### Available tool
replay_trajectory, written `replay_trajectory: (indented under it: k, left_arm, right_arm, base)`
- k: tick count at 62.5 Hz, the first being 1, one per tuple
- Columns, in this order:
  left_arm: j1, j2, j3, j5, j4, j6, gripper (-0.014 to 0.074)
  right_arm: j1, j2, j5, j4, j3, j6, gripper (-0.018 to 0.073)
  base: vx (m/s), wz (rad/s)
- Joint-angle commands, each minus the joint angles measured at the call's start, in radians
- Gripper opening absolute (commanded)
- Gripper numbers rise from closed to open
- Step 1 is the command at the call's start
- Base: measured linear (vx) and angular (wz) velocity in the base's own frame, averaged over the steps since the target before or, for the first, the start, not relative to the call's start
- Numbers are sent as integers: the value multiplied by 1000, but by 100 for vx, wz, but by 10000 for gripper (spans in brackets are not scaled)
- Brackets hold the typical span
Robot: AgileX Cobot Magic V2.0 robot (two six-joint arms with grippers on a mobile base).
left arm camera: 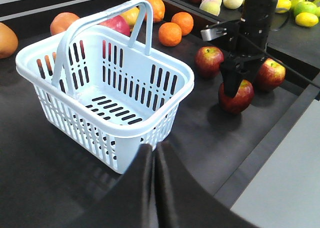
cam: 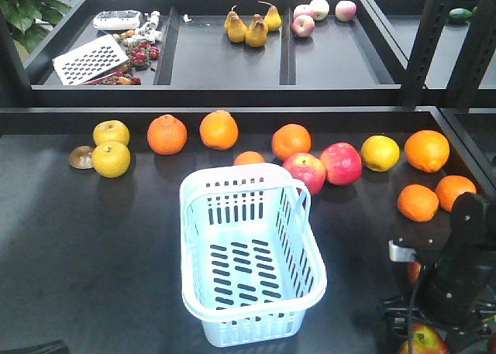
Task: Pick three apples into basket with both arms
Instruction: 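Reach the right gripper down over a red apple near the basket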
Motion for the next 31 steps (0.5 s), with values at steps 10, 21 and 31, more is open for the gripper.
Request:
replay_trajectory:
  k: [10, 21, 31]
  left_arm:
    - [-2, 9, -26, -45, -40, -2, -6]
    - [-2, 9, -26, -45, -40, -2, -6]
    - [-2, 9, -26, -45, -40, -2, -6]
  right_arm:
    - [1, 24, -1, -3, -23, -6, 572]
    - [1, -30, 12, 18, -23, -29, 325]
    - [1, -179, 69, 91, -23, -129, 27]
  base:
    - [0, 0]
    - [0, 0]
    - [0, 0]
